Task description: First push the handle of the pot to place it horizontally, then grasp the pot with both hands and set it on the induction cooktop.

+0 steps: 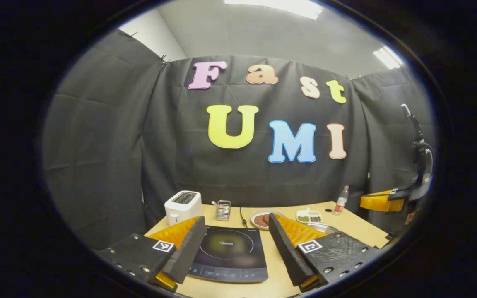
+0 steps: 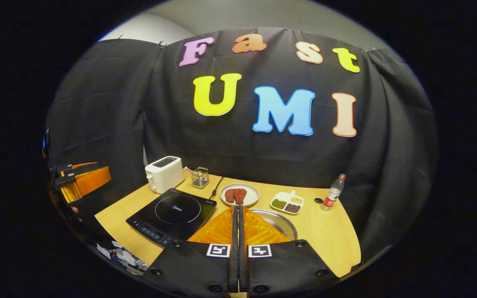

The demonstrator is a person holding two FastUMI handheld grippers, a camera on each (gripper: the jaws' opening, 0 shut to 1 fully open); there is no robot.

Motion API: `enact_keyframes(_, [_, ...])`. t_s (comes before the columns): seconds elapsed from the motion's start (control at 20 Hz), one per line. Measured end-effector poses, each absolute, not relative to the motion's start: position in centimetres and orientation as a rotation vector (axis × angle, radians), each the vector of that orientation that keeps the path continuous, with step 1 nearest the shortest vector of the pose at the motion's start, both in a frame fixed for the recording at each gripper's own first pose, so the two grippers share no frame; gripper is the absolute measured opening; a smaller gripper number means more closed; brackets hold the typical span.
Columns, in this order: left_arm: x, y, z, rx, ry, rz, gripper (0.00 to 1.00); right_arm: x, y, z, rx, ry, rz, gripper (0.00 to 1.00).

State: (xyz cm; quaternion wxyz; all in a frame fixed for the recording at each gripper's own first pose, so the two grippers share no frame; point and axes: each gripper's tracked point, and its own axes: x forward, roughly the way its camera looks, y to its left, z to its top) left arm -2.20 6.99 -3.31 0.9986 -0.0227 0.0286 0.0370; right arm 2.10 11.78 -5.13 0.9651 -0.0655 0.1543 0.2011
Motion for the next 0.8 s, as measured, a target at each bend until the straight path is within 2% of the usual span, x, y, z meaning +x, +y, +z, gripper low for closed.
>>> enact_keyframes(0.05, [-2.3, 7.4, -3.4, -0.042, 0.06, 0.08, 0.88, 2.2, 11.9, -5.7, -0.131, 0.332, 0.412, 0.03])
enact_keyframes(0.15, [-2.2, 8.1, -3.7, -0.039, 0.067, 0.093, 0.92, 2.3, 12.0, -6.5, -0.148, 0.376, 0.429, 0.02])
enact_keyframes(0.25, [-2.4, 8.6, -4.3, -0.045, 0.077, 0.101, 0.88, 2.3, 11.9, -8.0, -0.144, 0.424, 0.441, 0.02])
enact_keyframes(0.4, [-2.3, 8.8, -5.1, -0.056, 0.095, 0.109, 0.96, 1.8, 11.8, -10.5, -0.14, 0.523, 0.474, 0.02])
enact_keyframes(0.55, [-2.1, 8.3, -5.7, -0.065, 0.112, 0.104, 0.89, 1.2, 11.1, -12.8, -0.118, 0.607, 0.471, 0.02])
enact_keyframes(0.7, [-1.6, 7.7, -6.1, -0.055, 0.13, 0.083, 0.96, 0.8, 10.5, -14.8, -0.137, 0.671, 0.467, 0.02])
enact_keyframes(0.8, [-0.7, 7.1, -6.0, -0.037, 0.133, 0.072, 0.89, 0.6, 10.2, -16.0, -0.137, 0.71, 0.476, 0.02])
